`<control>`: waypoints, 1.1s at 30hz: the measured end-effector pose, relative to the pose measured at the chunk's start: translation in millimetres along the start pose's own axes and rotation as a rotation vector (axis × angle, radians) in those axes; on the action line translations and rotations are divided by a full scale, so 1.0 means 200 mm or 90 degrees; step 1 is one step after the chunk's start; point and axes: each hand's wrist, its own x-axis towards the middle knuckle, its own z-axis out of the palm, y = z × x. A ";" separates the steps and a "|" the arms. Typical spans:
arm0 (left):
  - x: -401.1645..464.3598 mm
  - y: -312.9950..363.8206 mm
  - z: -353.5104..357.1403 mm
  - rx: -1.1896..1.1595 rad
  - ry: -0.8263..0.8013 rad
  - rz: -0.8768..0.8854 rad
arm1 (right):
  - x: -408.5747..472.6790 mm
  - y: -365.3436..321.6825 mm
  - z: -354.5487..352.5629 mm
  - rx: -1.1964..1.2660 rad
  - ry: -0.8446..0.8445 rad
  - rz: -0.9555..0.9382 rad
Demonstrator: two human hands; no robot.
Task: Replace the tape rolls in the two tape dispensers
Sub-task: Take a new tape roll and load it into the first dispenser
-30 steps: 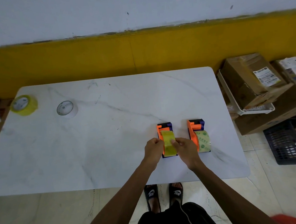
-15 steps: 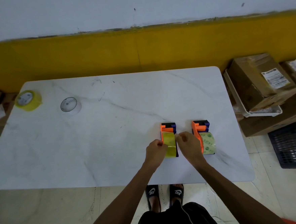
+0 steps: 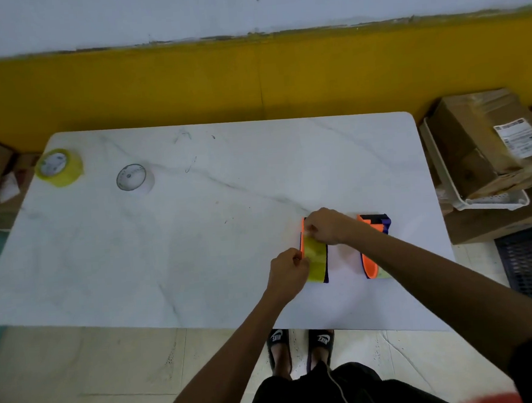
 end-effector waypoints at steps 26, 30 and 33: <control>0.05 0.05 0.09 0.135 0.016 -0.031 | 0.11 0.13 0.09 0.053 0.076 -0.027; 0.06 0.07 0.09 0.205 0.041 -0.032 | 0.11 0.15 0.11 0.067 0.092 -0.025; 0.07 0.07 0.09 0.234 0.041 -0.023 | 0.12 0.15 0.11 0.063 0.089 -0.008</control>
